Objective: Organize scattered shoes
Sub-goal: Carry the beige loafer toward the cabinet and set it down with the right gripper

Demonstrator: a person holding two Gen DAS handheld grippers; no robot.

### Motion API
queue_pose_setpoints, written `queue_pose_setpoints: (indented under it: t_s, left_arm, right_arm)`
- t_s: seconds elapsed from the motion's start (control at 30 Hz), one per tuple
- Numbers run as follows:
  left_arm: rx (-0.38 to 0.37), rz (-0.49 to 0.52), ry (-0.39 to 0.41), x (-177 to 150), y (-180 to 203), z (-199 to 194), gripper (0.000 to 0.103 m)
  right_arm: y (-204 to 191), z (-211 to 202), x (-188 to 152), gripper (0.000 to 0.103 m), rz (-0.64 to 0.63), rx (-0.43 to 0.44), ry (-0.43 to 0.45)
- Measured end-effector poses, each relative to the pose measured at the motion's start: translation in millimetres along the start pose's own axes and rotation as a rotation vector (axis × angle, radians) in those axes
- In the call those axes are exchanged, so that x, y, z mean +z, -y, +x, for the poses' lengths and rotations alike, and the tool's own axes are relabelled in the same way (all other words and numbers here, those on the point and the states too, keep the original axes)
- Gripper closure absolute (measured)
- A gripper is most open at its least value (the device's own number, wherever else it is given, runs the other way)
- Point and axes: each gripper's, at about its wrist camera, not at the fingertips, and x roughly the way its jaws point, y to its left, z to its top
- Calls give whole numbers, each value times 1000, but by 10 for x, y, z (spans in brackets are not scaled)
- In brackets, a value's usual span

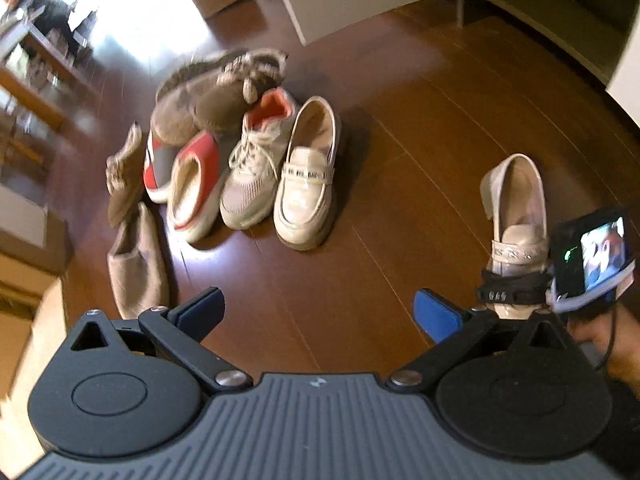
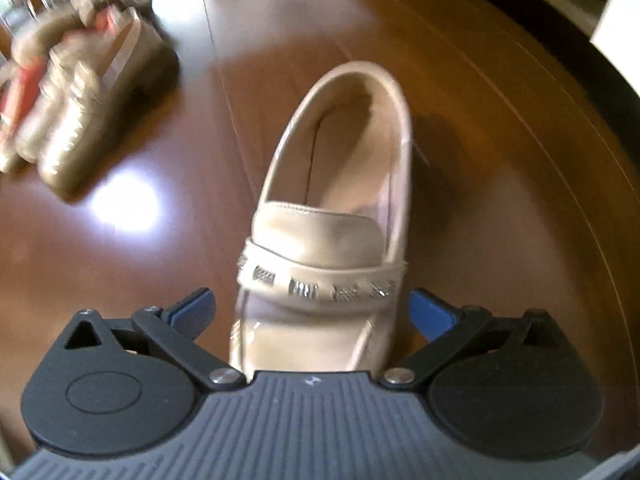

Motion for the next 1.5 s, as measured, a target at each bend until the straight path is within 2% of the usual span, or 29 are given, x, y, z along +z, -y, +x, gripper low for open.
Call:
queue_pose_setpoints:
  t_s: [0.07,0.13,0.23,0.33,0.4,0.53,0.63,0.73,0.8,0.87,1.03,1.13,1.5]
  left_arm:
    - [-28,-21,-30,37,46,155,1]
    - [-44,-22,-24,65,126,249,1]
    - [-69,-15,-11,84,244,341,1]
    - [-110,15,3,72,446,438,1]
    - [-118,47,4,61,580,494,1]
    - [-103,103,4,72,731,591,1]
    - [-93,108,-4,123,772,670,1]
    - [-91,112,-10,153,808,692,1]
    - [-91,115,-11,174,834,699,1]
    - [-98,117,-5,195,877,699,1]
    - [-112,143,-7,193,1055,723,1]
    - [-116,165,1,179,1177,713,1]
    - [-99,178,5,118,1298,718,1]
  right_arm:
    - [172,-7,-106,15,-61,57,22]
    - [399,-94,-185,19,-157,104,29]
    - [872,-255,-358,18,-330,133,45]
    - [1147,-377,-467,1,-340,118,59]
    - [1227,-411,-538,0,-331,133,85]
    - [1163,-294,-544,1,-387,121,136]
    - [1293,-199,-422,13,-414,143,136]
    - [1410,-191,-356,16,-456,155,143]
    - [1538,-217,-388,16,-437,126,145]
    - [1723,-219,-376,16,-367,99,137]
    - [2232,-307,-340,18,-257,-24,169]
    - [2408,-329,-289,18,-203,-58,172]
    - [2627,-482,-351,17,-151,-70,147]
